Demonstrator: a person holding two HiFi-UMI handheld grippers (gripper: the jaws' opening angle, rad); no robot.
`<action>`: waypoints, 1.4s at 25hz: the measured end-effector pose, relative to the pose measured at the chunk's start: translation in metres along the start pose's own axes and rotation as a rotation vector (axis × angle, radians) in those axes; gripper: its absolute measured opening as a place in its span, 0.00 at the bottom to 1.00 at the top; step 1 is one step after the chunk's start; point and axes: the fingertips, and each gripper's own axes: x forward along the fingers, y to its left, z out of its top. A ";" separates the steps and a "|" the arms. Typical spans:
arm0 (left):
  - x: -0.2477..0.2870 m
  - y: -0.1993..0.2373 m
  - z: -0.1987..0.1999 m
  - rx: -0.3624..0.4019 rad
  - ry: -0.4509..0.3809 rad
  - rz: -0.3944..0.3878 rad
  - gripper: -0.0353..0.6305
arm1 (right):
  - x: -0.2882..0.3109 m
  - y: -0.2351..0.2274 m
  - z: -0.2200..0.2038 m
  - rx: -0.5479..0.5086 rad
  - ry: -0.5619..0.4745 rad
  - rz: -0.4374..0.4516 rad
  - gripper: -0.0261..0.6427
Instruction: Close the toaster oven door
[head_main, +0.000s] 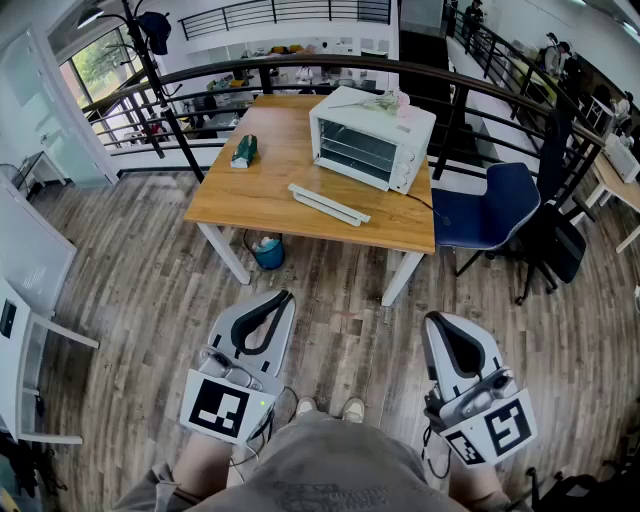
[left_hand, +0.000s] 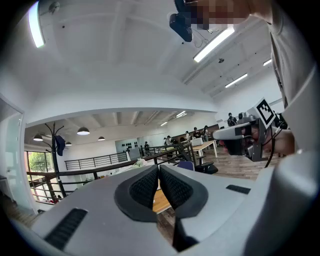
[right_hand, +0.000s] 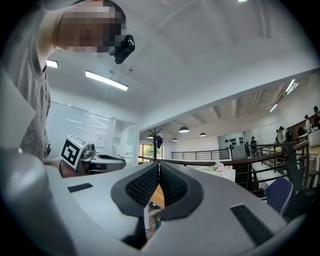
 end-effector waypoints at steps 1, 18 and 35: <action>0.001 -0.003 0.000 -0.002 -0.001 -0.001 0.09 | -0.002 0.000 -0.001 0.001 0.001 0.010 0.09; 0.011 -0.056 0.025 0.085 -0.068 -0.014 0.12 | -0.020 -0.039 -0.005 0.015 -0.051 0.010 0.15; 0.068 -0.026 -0.012 0.022 -0.017 0.036 0.24 | 0.022 -0.075 -0.035 0.039 -0.012 0.044 0.27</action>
